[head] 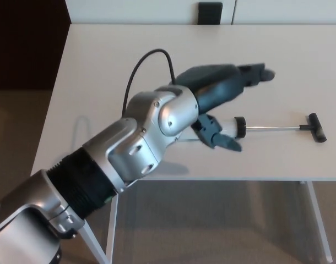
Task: The robot walks towards a desk on which an air pump is kept in the middle. It lifts it up and holds it with its left hand and uses its right hand to compress it by pushing its handle inwards.
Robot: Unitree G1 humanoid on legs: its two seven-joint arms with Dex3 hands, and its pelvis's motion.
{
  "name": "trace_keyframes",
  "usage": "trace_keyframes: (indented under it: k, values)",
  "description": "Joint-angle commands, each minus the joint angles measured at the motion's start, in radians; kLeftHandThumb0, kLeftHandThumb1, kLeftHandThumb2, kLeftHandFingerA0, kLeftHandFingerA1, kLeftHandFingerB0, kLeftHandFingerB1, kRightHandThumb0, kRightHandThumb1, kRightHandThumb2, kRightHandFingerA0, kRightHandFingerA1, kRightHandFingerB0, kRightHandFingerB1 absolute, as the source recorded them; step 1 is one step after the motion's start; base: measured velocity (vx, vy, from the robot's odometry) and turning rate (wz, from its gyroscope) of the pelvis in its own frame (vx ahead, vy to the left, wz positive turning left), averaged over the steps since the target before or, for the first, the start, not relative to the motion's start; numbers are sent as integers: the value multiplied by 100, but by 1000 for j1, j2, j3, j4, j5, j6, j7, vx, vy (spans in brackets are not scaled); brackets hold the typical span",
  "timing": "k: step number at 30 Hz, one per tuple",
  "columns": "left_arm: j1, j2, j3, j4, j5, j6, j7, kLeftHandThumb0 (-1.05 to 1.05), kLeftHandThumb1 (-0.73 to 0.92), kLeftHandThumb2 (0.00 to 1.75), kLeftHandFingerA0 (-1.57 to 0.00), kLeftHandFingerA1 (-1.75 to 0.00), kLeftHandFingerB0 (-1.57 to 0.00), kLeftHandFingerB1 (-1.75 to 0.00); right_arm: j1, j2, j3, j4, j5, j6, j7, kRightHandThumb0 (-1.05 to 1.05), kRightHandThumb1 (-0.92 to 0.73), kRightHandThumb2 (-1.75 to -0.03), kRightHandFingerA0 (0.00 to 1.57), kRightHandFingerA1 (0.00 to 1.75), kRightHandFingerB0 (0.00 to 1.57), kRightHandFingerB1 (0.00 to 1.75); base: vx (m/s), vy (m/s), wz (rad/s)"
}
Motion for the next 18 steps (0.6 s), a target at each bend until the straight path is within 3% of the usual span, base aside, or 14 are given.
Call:
trace_keyframes:
  k: [1,2,3,10,11,12,13,18]
  values:
    - [-71,37,-98,109,256,88,-18,-50,32,72,0,-23,-4,-26,4,-30,2,-13,-4,45,19,-40,-57,-59,74,47,61,42,0,0,0]
    - [-75,36,-96,118,257,86,-14,-50,32,72,0,-23,-4,-26,-1,-32,1,0,-3,39,22,-40,-57,-59,74,47,61,42,0,0,0]
    - [-82,36,-94,131,260,85,-11,-51,42,64,-7,-21,-8,-22,0,-34,3,-3,-4,40,25,-41,-57,-59,74,47,61,42,0,0,0]
    - [-70,20,-96,142,283,83,-7,-51,34,69,-5,-25,-5,-22,18,-42,8,-64,21,88,49,-38,-62,-60,70,46,58,41,0,0,0]
    - [-62,16,-97,142,286,78,-6,-46,45,56,-6,-26,-7,-23,18,-46,9,-67,19,89,54,-33,-65,-58,72,46,58,42,0,0,0]
    - [-57,12,-96,141,289,75,-6,-46,45,56,-6,-26,-7,-23,18,-49,10,-71,16,89,55,-33,-65,-58,72,46,58,42,0,0,0]
    - [-45,4,-98,145,294,72,1,-54,35,69,-5,-32,-7,-25,21,-51,12,-83,13,92,56,-34,-65,-58,73,46,59,42,0,0,0]
    - [-14,-37,-127,173,337,91,10,-51,32,71,-2,-35,-4,-33,34,-55,16,-118,10,91,63,-34,-65,-58,73,46,60,42,0,0,0]
